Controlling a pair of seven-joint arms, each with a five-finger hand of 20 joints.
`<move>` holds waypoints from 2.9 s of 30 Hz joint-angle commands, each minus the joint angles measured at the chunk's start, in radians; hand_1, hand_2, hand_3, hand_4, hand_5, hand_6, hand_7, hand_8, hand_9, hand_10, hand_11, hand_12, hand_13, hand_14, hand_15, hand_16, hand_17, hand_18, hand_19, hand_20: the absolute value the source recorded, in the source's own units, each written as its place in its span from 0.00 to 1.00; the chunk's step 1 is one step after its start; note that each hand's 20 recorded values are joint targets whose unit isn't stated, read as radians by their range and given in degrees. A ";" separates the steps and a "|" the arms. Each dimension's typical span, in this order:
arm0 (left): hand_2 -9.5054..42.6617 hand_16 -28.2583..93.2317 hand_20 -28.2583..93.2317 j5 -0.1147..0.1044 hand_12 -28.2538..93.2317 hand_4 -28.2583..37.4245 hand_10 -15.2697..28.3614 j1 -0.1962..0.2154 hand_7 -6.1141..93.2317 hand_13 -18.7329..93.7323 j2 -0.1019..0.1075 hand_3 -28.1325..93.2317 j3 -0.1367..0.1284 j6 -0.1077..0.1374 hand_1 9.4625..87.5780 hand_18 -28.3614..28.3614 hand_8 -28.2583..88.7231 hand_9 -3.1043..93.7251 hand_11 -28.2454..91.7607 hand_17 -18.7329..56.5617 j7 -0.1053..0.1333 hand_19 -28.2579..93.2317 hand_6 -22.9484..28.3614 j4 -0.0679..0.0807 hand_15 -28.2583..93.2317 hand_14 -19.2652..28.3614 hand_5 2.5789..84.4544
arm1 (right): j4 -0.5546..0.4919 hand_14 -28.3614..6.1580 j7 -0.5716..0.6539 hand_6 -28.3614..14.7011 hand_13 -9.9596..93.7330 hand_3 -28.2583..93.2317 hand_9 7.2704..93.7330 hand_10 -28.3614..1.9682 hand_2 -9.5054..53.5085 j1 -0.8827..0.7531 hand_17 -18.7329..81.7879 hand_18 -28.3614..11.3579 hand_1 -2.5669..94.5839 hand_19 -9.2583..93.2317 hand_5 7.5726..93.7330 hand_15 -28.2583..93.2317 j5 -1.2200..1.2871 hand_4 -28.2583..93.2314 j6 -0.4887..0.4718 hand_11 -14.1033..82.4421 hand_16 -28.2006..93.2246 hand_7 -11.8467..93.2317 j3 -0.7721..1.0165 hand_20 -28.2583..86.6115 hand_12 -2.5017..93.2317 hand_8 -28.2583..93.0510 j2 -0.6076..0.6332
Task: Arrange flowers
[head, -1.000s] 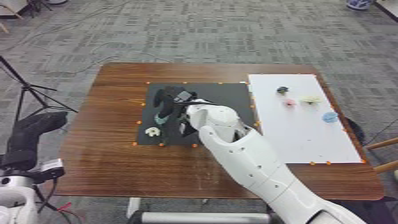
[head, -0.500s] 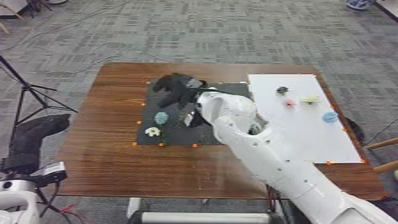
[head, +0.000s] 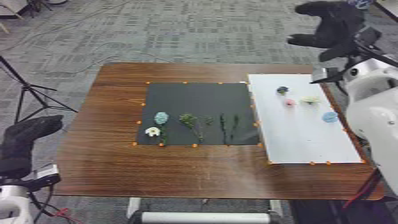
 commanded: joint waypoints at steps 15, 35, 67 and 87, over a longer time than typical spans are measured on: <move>0.21 0.25 0.39 0.020 0.35 0.00 0.68 0.002 0.27 0.56 -0.037 0.82 0.050 -0.009 0.13 0.73 0.17 0.59 0.41 0.34 0.017 0.34 0.46 -0.029 0.43 0.76 0.64 | 0.285 0.39 0.066 0.59 0.71 0.80 0.49 0.37 0.00 -0.314 0.48 0.14 0.32 0.77 0.43 0.60 -0.096 0.08 -0.108 0.21 0.48 0.23 0.166 0.70 0.21 0.19 -0.030; 0.22 0.25 0.40 0.000 0.35 0.00 0.68 0.044 0.27 0.57 -0.078 0.82 0.042 0.005 0.14 0.73 0.17 0.60 0.42 0.35 0.045 0.35 0.46 -0.076 0.44 0.77 0.65 | 0.438 0.47 0.065 0.65 0.77 0.80 0.61 0.42 0.00 -0.277 0.53 0.15 0.39 0.83 0.46 0.66 -0.120 0.07 0.015 0.28 0.48 0.28 0.054 0.72 0.23 0.18 -0.106; 0.22 0.25 0.40 -0.037 0.35 0.00 0.68 0.060 0.27 0.57 -0.066 0.81 0.018 0.011 0.15 0.73 0.17 0.61 0.42 0.35 0.053 0.35 0.46 -0.089 0.44 0.77 0.65 | 0.149 0.74 -0.072 0.68 0.96 0.73 0.98 0.67 0.00 0.217 0.70 0.28 0.62 0.99 0.83 0.66 0.049 0.07 0.118 0.29 0.54 0.30 -0.396 0.65 0.33 0.30 -0.132; 0.23 0.25 0.40 -0.019 0.35 0.00 0.69 -0.028 0.27 0.57 -0.033 0.81 0.063 -0.012 0.15 0.73 0.16 0.61 0.42 0.35 0.036 0.35 0.46 -0.066 0.44 0.77 0.66 | 0.401 0.75 -0.175 0.72 0.96 0.74 0.98 0.64 0.00 0.355 0.71 0.30 0.61 1.00 0.84 0.66 -0.160 0.07 -0.190 0.25 0.54 0.30 -0.693 0.65 0.30 0.28 -0.500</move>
